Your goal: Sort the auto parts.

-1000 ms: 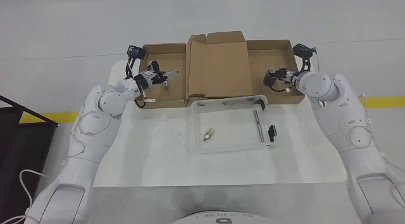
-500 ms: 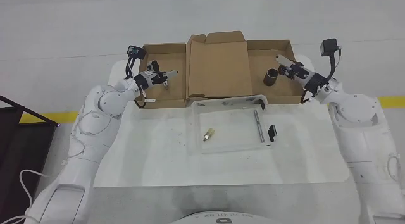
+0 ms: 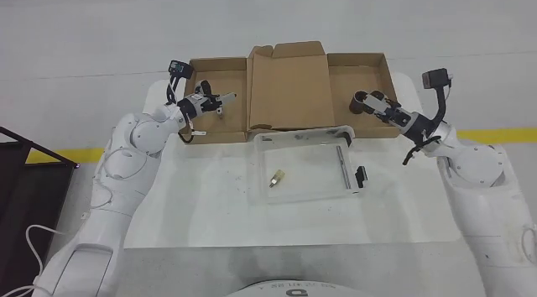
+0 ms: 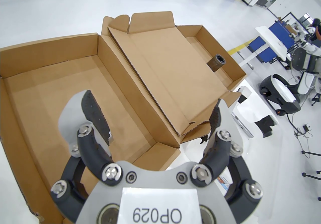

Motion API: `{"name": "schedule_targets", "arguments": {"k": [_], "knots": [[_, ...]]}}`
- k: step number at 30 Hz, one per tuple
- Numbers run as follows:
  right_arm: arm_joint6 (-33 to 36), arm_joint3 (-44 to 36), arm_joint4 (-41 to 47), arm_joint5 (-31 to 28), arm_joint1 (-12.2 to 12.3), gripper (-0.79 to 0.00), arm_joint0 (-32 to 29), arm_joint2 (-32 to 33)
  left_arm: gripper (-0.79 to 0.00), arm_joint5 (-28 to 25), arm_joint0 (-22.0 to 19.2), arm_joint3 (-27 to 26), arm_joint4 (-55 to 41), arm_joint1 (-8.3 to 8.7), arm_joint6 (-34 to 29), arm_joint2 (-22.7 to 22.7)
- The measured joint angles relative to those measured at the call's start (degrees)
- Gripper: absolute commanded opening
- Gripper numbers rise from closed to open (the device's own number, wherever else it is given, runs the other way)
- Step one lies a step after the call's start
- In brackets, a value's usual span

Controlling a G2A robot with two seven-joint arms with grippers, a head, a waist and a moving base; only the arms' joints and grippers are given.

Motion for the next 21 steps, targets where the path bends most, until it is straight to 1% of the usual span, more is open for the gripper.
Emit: {"name": "schedule_targets", "arguments": {"k": [2,4,6,9,15,19,21], "knots": [[0.00,-0.02,-0.02,0.01,0.00,0.000,0.00,-0.02,0.000,0.00,0.00,0.00,0.00,0.00,0.00,0.00],[0.00,-1.52,-1.93,0.24,0.03,0.000,-0.31,-0.76,0.000,0.00,0.00,0.00,0.00,0.00,0.00,0.00],[0.65,-4.41,-6.77,0.09,0.11,0.000,-0.78,-2.18,0.000,0.00,0.00,0.00,0.00,0.00,0.00,0.00],[2.72,-9.55,-16.49,-0.30,0.28,0.000,-1.82,-4.98,0.000,0.00,0.00,0.00,0.00,0.00,0.00,0.00],[3.25,-15.59,-32.04,1.14,0.19,0.000,-2.50,-11.61,0.000,0.00,0.00,0.00,0.00,0.00,0.00,0.00],[1.75,-17.35,-37.32,3.40,0.02,0.000,-2.67,-14.43,0.000,0.00,0.00,0.00,0.00,0.00,0.00,0.00],[1.36,-17.93,-38.61,4.12,0.02,0.000,-2.80,-14.98,0.000,0.00,0.00,0.00,0.00,0.00,0.00,0.00]]}}
